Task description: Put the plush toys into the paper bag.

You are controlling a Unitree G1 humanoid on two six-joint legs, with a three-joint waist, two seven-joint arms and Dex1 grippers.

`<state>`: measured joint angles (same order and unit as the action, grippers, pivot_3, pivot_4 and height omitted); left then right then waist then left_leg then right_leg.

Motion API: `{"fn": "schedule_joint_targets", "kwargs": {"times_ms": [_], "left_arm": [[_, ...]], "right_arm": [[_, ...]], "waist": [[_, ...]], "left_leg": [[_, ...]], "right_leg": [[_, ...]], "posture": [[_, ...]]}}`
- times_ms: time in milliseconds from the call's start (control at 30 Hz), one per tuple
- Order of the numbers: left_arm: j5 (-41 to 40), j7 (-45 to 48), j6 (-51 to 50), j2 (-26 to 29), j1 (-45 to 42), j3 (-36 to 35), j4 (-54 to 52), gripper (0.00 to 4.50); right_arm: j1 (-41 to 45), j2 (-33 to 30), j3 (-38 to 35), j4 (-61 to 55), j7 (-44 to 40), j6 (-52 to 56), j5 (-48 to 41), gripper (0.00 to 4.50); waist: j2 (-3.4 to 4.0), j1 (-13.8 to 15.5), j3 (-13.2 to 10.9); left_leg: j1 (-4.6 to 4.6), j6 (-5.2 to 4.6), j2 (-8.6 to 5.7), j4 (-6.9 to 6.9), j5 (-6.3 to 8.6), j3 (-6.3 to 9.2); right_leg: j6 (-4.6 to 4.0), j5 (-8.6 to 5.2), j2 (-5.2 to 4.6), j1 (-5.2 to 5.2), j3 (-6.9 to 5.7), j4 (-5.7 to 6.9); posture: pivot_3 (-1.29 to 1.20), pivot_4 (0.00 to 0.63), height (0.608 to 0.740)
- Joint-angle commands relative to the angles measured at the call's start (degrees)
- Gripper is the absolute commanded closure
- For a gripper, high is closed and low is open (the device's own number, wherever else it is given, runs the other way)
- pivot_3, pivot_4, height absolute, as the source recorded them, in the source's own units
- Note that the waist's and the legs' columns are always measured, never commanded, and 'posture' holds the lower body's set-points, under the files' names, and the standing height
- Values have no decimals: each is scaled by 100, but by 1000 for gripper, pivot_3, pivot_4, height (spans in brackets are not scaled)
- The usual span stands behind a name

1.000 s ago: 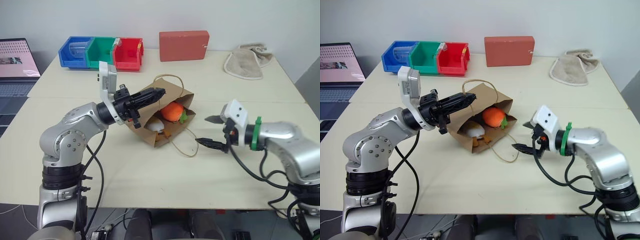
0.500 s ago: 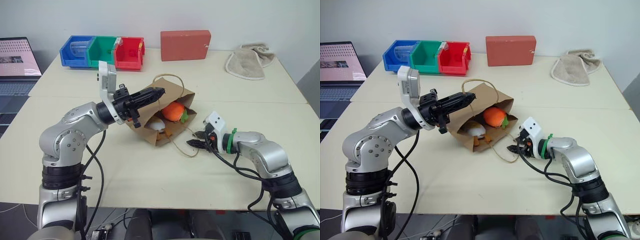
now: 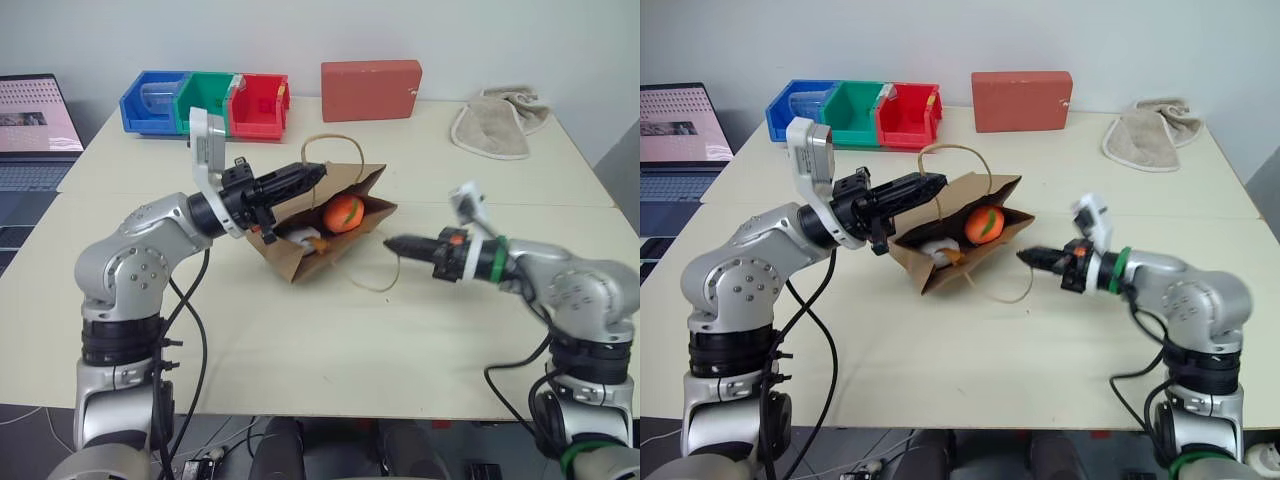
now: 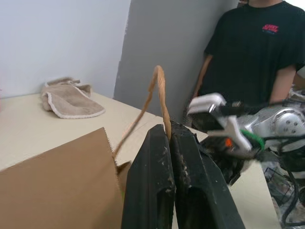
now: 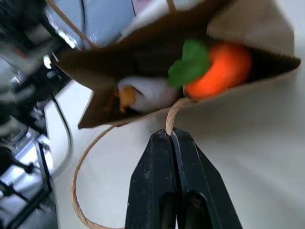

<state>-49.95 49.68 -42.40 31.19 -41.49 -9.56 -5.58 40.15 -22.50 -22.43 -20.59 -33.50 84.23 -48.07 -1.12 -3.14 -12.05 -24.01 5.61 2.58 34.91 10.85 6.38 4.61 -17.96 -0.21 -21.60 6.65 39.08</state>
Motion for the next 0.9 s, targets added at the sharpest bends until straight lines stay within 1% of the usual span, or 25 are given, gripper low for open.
{"fn": "schedule_joint_targets", "kwargs": {"times_ms": [33,133,267,367,467,633,900], "left_arm": [[162,313,240,-78,-337,162,239,4500],[397,559,436,-262,-650,398,684,4500],[737,907,708,-453,-844,665,1198,4500],[985,986,939,-610,-1022,739,1594,4500],[1010,1095,933,-671,-1110,674,1742,4500],[1181,1325,1078,-609,-1351,651,2009,4500],[1461,1603,1377,-630,-1734,641,2559,4500]], "right_arm": [[505,91,-884,-172,489,698,-467,4478],[892,90,-1289,98,1016,827,-655,4478],[924,217,-1264,178,1430,827,-673,4478],[934,545,-1186,258,1829,807,-361,4478],[956,639,-1166,206,1962,798,-351,4478],[1134,733,-1270,250,2082,823,-430,4478],[1219,731,-1231,255,2201,827,-714,4478]], "waist": [[0,-1,0],[0,18,0],[1,-11,1],[2,-43,1],[4,-45,0],[4,-39,0],[5,-41,-1]], "left_leg": [[1,0,0,-1,0,0],[0,0,-1,-5,0,1],[-10,-1,0,-9,0,-3],[-18,-1,1,-12,0,-5],[-47,-1,0,-7,-1,-8],[-48,-1,0,-7,-1,-6],[-48,-1,-1,-6,-1,-5]], "right_leg": [[0,0,0,1,0,0],[-1,0,0,-1,-3,0],[-1,0,0,-15,0,0],[-2,0,1,-30,2,9],[-3,-1,2,-72,6,39],[-6,-2,1,-73,4,43],[-6,-3,2,-72,3,46]], "posture": [[0,150,740],[0,150,740],[0,150,740],[0,150,740],[0,150,740],[0,150,740],[0,150,740]]}}
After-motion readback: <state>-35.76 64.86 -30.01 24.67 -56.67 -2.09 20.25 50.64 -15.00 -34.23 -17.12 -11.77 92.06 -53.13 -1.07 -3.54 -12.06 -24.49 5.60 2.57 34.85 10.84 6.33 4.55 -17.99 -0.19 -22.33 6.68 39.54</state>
